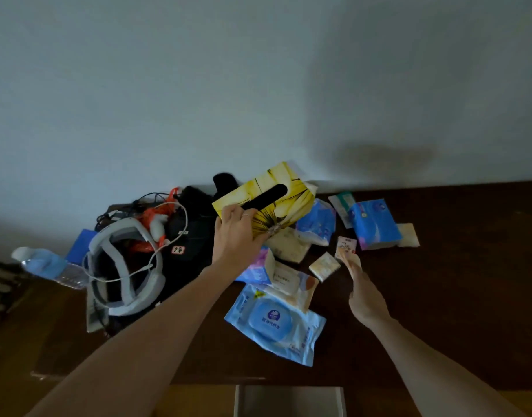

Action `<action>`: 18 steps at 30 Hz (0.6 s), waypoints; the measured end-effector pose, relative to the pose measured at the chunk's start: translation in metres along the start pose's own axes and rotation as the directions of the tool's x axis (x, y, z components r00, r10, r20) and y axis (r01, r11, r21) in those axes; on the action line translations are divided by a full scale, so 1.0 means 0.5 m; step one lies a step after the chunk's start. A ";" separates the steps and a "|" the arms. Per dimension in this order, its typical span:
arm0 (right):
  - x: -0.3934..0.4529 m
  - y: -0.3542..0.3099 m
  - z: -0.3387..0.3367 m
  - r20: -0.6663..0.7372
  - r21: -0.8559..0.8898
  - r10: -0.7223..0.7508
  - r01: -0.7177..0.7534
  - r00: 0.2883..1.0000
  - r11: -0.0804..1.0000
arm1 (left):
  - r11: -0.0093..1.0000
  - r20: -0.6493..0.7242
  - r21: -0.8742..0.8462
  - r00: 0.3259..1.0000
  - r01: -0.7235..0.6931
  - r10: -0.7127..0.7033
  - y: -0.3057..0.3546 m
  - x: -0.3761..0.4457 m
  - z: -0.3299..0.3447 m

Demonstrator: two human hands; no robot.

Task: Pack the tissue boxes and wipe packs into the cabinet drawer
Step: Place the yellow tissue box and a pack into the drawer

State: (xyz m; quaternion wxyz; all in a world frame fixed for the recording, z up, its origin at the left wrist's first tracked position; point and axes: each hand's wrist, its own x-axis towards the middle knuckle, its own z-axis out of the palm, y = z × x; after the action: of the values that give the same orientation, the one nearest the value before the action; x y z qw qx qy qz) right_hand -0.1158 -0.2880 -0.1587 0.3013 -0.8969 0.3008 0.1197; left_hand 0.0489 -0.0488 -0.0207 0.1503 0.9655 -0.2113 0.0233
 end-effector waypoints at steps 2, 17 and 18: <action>-0.061 -0.006 -0.014 -0.063 0.043 -0.031 0.034 0.998 0.998 | 1.000 -0.040 -0.016 0.999 -0.027 0.026 0.020 -0.068 -0.047; -0.503 0.188 0.132 -0.132 0.436 0.103 -0.035 0.986 0.899 | 0.957 0.220 -0.231 0.949 -0.173 0.225 0.013 -0.712 0.120; -0.521 0.210 0.165 -0.111 0.434 0.154 -0.092 0.982 0.896 | 0.962 0.255 -0.215 0.941 -0.170 0.224 -0.001 -0.746 0.149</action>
State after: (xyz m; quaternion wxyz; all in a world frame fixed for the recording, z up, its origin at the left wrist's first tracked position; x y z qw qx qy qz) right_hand -0.3888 -0.1827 -0.1698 0.4599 -0.7945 0.3965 0.0057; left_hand -0.2918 0.0788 -0.1321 0.2077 0.9143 -0.3275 -0.1171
